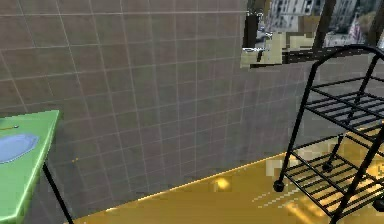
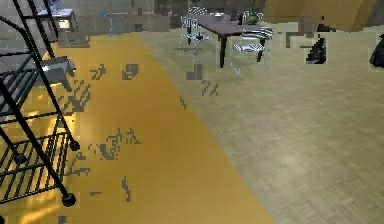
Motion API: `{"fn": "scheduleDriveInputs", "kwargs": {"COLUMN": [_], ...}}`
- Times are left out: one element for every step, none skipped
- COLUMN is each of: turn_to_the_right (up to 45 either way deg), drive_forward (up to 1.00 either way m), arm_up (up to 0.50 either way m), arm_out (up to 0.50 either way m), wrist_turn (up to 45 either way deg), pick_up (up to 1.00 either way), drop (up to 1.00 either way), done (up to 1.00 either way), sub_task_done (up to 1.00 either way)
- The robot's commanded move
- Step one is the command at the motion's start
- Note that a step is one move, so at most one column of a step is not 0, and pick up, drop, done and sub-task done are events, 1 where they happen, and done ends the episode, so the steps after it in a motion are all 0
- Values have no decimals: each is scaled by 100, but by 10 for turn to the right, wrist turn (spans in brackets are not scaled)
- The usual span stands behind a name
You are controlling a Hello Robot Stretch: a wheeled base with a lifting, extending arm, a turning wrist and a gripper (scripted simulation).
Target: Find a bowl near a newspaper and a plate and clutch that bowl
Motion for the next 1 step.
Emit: {"fn": "scheduleDriveInputs", "kwargs": {"turn_to_the_right": [0], "drive_forward": [10], "arm_up": [0], "arm_out": [0], "wrist_turn": [0], "pick_up": [0], "drop": [0], "done": [0], "sub_task_done": [0]}}
